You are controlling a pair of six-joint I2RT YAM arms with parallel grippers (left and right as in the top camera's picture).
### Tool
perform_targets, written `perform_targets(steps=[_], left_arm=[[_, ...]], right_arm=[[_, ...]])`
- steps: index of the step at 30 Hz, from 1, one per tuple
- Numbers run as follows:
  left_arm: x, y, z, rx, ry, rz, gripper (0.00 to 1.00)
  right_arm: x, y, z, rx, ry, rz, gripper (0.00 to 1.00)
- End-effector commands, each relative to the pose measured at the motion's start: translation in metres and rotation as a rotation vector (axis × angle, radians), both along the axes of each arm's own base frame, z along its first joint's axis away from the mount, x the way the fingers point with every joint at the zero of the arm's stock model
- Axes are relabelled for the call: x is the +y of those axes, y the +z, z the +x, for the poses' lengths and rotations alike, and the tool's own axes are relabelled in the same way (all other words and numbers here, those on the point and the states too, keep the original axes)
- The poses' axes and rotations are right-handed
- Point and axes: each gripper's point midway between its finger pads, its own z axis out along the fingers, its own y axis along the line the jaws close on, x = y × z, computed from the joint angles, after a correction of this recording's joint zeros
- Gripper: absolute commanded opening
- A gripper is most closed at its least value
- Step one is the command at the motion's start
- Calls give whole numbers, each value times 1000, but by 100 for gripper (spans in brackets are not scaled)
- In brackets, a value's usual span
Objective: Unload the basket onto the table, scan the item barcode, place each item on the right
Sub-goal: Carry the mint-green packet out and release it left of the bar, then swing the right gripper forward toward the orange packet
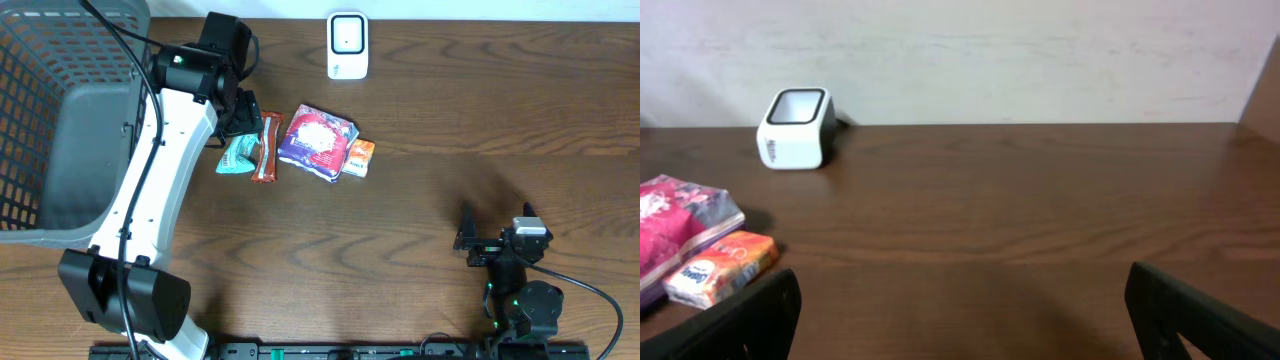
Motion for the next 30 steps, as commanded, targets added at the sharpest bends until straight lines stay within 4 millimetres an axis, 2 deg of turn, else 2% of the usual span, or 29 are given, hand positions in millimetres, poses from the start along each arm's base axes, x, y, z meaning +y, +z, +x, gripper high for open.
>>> perform_targets(steps=[1, 2, 5, 7, 9, 12, 14, 16, 18, 21, 24, 27, 30], left_arm=[[1, 0, 0, 0, 13, 2, 98], [1, 0, 0, 0, 13, 2, 98], [1, 0, 0, 0, 13, 2, 98], [1, 0, 0, 0, 13, 2, 98], [1, 0, 0, 0, 13, 2, 98], [1, 0, 0, 0, 13, 2, 98], [1, 0, 0, 0, 13, 2, 98], [1, 0, 0, 0, 13, 2, 98], [1, 0, 0, 0, 13, 2, 98], [1, 0, 0, 0, 13, 2, 98], [1, 0, 0, 0, 13, 2, 98], [1, 0, 0, 0, 13, 2, 98], [1, 0, 0, 0, 13, 2, 98]], right_arm=[[-2, 11, 0, -48, -12, -10, 99], [5, 26, 1, -106, 27, 36, 99], [45, 60, -8, -216, 274, 236, 99], [58, 86, -18, -301, 376, 316, 99], [70, 123, -38, -429, 494, 400, 99], [69, 177, -74, -690, 557, 369, 99], [58, 207, -95, -843, 522, 361, 99], [48, 231, -107, -916, 473, 362, 99], [49, 253, -112, -921, 448, 294, 99], [58, 277, -102, -829, 429, 143, 99], [74, 297, -80, -698, 462, -22, 99], [94, 304, -53, -529, 573, -100, 99], [108, 301, -19, -316, 683, -54, 99]])
